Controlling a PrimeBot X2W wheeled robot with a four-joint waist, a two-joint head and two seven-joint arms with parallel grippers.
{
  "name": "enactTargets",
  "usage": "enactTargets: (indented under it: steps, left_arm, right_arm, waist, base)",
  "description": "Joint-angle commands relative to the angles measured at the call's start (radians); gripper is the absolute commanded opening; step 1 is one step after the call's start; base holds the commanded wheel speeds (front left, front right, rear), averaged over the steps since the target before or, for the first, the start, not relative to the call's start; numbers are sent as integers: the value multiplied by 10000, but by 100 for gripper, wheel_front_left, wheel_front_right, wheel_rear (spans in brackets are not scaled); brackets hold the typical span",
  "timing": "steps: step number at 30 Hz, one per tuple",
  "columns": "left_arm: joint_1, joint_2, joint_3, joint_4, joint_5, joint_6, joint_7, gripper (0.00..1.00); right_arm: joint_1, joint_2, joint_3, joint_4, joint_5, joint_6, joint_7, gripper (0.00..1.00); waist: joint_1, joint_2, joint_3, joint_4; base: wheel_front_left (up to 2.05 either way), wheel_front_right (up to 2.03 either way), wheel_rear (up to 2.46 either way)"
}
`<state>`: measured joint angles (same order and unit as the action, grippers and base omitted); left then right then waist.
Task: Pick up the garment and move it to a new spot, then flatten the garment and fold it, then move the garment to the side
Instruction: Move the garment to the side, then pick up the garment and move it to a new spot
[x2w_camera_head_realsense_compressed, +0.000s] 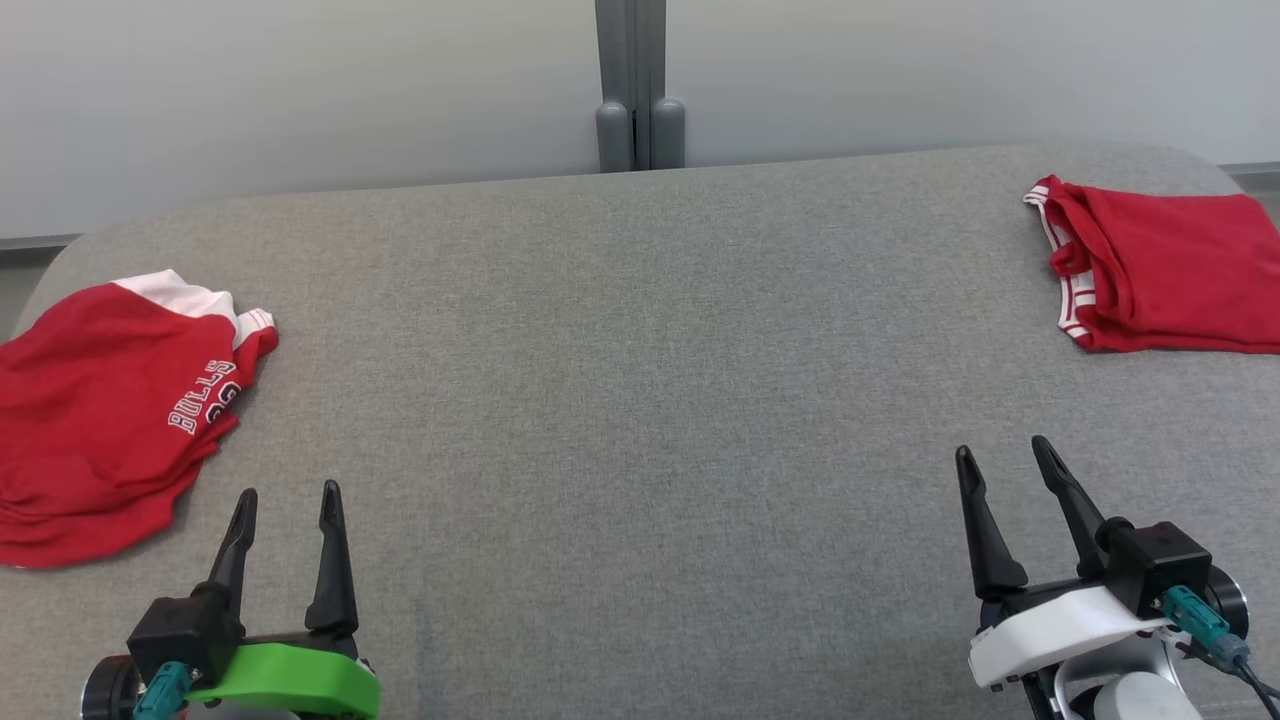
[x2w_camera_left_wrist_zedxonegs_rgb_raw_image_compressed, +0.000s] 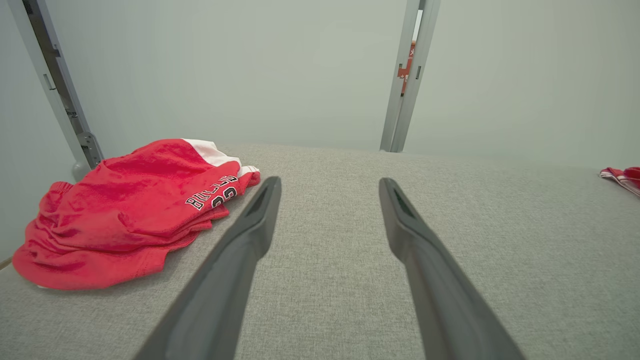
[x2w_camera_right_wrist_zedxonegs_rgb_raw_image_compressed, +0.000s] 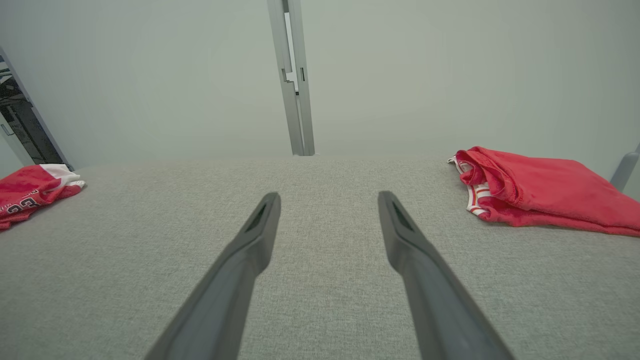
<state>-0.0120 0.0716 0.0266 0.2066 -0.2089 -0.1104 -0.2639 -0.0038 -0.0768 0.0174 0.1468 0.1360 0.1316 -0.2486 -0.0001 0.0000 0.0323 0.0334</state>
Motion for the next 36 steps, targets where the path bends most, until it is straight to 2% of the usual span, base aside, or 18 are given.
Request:
enactTargets:
  steps: [1,36]
  left_arm:
    - [130,37,-6,44,50,-25,-3,100]
    - [236,136,-29,123,-2,-5,-3,100]
  right_arm:
    - [114,14,-59,41,28,-20,-66,100]
    - [365,173,-129,290,58,-20,-113,100]
  waist:
    - [1,0,-53,8]
    - [1,0,-347,89]
  base:
    - [0,0,0]
    - [0,0,0]
